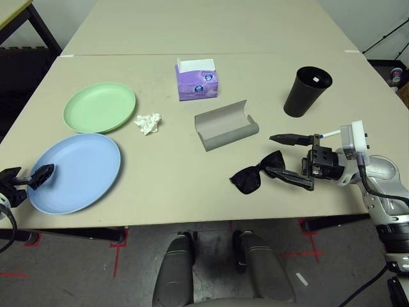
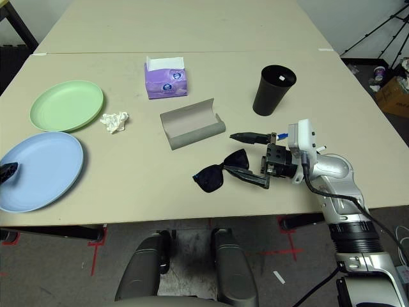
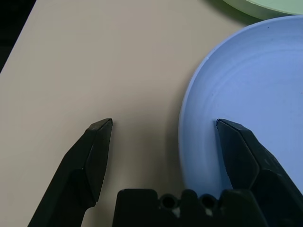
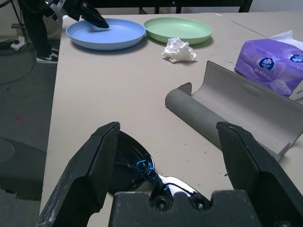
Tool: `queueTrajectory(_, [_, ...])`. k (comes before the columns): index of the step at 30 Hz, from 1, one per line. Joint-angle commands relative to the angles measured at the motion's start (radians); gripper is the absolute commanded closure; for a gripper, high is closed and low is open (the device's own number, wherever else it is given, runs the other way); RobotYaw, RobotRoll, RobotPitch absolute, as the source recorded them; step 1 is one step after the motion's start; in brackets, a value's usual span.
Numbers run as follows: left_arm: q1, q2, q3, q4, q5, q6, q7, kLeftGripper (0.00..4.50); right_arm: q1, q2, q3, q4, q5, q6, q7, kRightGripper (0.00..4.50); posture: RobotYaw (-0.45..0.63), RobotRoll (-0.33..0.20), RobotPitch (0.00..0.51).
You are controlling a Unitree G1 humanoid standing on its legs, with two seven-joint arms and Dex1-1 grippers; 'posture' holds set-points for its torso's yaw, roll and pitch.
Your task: Organize and tidy the items on the table.
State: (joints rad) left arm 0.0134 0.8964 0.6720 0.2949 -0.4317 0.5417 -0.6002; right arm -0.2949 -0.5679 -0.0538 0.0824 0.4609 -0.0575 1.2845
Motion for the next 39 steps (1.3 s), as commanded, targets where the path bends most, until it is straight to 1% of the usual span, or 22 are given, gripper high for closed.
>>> queueTrajectory(1, [0.017, 0.011, 0.018, 0.030, 0.007, 0.007, -0.004, 0.66, 0.013, 0.002, 0.004, -0.016, 0.003, -0.009, -0.003, 0.00, -0.03, 0.000, 0.153])
queueTrajectory(3, [0.015, 0.010, 0.019, 0.033, 0.005, 0.012, -0.007, 1.38, 0.012, 0.002, 0.004, -0.017, 0.003, -0.009, -0.004, 0.00, -0.03, 0.000, 0.153])
queueTrajectory(9, [0.013, 0.009, 0.022, 0.041, -0.002, 0.027, -0.021, 3.76, 0.010, 0.002, 0.005, -0.017, 0.000, -0.012, -0.009, 0.00, -0.04, 0.000, 0.149])
queueTrajectory(11, [0.022, 0.010, 0.024, 0.044, -0.008, 0.043, -0.033, 4.47, 0.010, 0.001, 0.005, -0.018, 0.000, -0.012, -0.011, 0.00, -0.04, 0.000, 0.149])
queueTrajectory(21, [0.077, 0.024, 0.063, 0.046, -0.060, 0.100, -0.110, 4.47, 0.013, -0.001, 0.005, -0.016, -0.006, -0.020, -0.017, 0.00, -0.04, 0.000, 0.145])
queueTrajectory(30, [0.113, 0.079, 0.161, 0.025, -0.170, 0.264, -0.199, 4.47, 0.004, 0.002, 0.010, -0.003, -0.009, -0.029, -0.013, 0.00, -0.02, 0.000, 0.142])
queueTrajectory(34, [0.080, 0.079, 0.174, -0.012, -0.193, 0.296, -0.178, 4.47, 0.001, 0.003, 0.013, 0.003, -0.011, -0.031, -0.011, 0.00, -0.02, 0.000, 0.141])
queueTrajectory(39, [-0.028, 0.064, 0.149, -0.065, -0.218, 0.327, -0.120, 4.47, -0.005, 0.009, 0.019, 0.006, -0.014, -0.032, -0.013, 0.00, -0.02, 0.000, 0.138])
